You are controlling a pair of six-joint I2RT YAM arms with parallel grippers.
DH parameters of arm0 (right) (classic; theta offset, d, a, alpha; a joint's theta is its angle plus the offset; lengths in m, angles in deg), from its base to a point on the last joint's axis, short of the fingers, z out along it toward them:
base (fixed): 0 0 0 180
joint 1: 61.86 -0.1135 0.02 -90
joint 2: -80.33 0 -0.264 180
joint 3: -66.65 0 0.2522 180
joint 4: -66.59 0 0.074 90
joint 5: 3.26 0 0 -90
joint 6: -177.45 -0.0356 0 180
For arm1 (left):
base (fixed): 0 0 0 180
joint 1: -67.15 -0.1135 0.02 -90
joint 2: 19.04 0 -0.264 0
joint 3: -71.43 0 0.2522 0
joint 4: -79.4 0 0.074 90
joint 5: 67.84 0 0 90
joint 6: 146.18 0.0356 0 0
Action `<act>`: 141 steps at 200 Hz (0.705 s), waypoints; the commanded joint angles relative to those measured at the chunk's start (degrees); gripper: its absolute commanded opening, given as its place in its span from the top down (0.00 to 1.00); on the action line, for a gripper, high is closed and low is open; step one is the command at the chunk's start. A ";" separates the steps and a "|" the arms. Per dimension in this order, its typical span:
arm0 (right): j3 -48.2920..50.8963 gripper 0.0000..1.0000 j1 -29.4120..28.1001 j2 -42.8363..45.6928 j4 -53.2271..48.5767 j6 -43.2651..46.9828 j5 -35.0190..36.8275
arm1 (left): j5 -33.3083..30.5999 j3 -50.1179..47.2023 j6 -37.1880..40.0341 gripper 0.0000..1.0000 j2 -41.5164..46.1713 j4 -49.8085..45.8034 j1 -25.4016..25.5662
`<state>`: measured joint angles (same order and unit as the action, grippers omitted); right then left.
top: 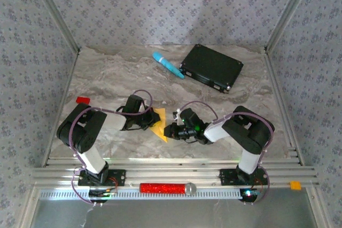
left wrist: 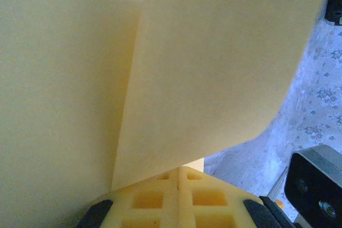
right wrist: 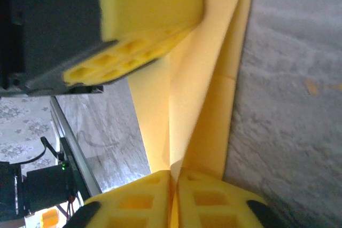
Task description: Fold a paper plane with a square sheet of paper (pick it up from the middle)
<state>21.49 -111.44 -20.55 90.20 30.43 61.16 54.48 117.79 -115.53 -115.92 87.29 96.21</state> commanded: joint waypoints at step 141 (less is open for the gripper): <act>2.45 0.93 -3.50 2.84 -16.26 -2.03 1.43 | -2.60 -2.35 -0.36 0.95 -1.82 -3.30 0.74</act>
<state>20.99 -113.50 -17.19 81.32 30.39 63.06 54.48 117.40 -115.60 -115.92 88.25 96.54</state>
